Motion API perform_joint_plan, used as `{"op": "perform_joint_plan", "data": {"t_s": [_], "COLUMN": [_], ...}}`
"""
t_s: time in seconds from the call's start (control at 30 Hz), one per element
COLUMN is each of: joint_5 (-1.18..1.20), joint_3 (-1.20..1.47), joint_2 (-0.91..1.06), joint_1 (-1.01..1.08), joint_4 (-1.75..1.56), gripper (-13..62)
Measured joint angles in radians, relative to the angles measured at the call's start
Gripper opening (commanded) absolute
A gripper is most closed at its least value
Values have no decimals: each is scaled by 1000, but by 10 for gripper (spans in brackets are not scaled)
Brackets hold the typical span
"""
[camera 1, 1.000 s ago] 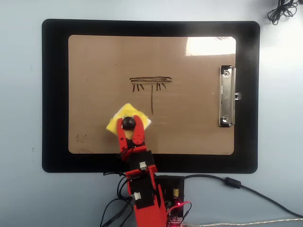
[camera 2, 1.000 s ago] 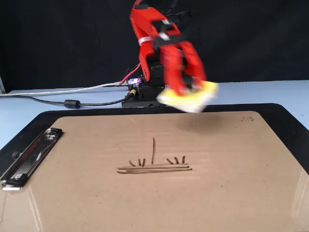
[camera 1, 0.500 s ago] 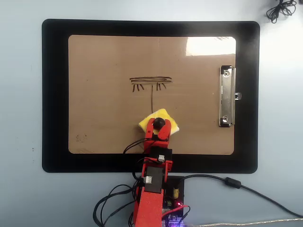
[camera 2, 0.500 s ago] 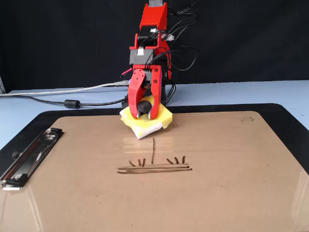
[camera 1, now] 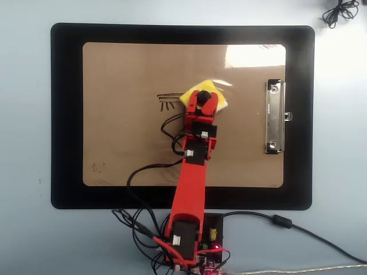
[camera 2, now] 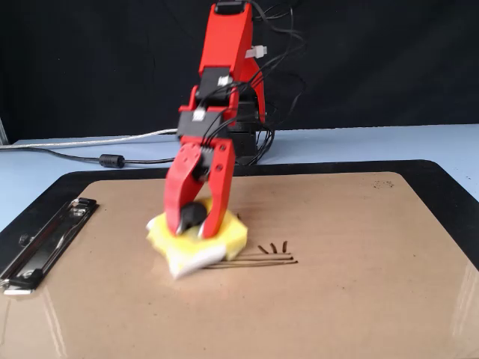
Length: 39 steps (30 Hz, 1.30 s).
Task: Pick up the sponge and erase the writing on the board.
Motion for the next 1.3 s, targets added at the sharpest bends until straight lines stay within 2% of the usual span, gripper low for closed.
{"op": "perform_joint_plan", "data": {"t_s": [0.1,0.17,0.3,0.4,0.5,0.6,0.7,0.77,0.83,0.97,1.07,1.2,1.3], "joint_5": [-15,-20,-20,-18,-15,-26,-54,-60,-63,-63,-58,-55,-72], "joint_3": [-44,58,451,509,354,3,-176,-98,77,563,630,402,63], "joint_2": [-49,9,333,437,270,-72,-253,-210,-64,364,503,298,-14], "joint_1": [-2,6,11,3,-2,-32,-44,-46,-51,-54,-63,-84,-121], "joint_4": [-18,-23,-23,-2,-18,-106,-161,-167,-167,-153,-103,-100,-107], "gripper": [-79,-79,-79,-79,-79,-79,-79,-79,-79,-79,-79,-79,-79]}}
